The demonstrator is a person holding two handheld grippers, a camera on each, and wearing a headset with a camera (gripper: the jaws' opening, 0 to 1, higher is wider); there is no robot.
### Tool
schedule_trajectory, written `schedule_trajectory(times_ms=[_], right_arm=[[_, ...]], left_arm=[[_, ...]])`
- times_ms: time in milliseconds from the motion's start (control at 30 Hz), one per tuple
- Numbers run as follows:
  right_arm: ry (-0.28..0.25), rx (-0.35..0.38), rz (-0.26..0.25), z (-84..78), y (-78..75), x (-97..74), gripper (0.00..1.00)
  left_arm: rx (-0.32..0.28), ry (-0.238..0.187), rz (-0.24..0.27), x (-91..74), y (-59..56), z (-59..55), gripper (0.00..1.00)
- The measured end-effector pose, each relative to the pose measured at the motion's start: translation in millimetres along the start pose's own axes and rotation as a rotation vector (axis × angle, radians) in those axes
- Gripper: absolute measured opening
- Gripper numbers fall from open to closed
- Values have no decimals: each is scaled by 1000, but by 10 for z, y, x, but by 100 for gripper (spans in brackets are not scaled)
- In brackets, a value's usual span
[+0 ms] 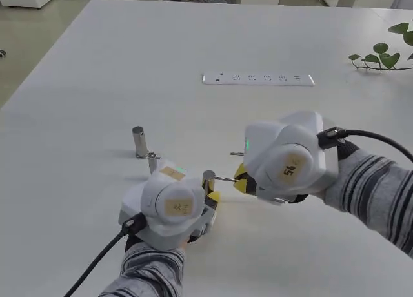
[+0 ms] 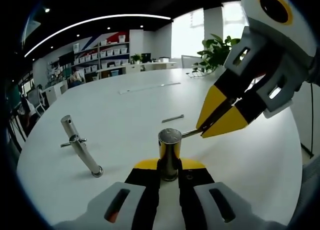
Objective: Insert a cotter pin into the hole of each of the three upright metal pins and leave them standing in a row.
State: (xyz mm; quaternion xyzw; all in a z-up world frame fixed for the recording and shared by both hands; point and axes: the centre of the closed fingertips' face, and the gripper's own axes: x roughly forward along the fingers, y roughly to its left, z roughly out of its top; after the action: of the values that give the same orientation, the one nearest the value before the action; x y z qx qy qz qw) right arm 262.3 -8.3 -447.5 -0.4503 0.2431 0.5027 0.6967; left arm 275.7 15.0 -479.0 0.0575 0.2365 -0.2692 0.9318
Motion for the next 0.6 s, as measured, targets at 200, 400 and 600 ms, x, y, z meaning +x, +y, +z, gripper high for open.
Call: schedule_trajectory(times_ms=[200,400,600], right_arm=[[-9,-30,-5,92,-6,63,0],[-16,-57,-12,147,-9,88,0],[-18,-54,-11,182,-10,101,0]], left_arm=[[-17,2,9,2,1,-8,9],[-35,7,21,4,6,-14,10],[-48,7,29,3,7,-18,10]])
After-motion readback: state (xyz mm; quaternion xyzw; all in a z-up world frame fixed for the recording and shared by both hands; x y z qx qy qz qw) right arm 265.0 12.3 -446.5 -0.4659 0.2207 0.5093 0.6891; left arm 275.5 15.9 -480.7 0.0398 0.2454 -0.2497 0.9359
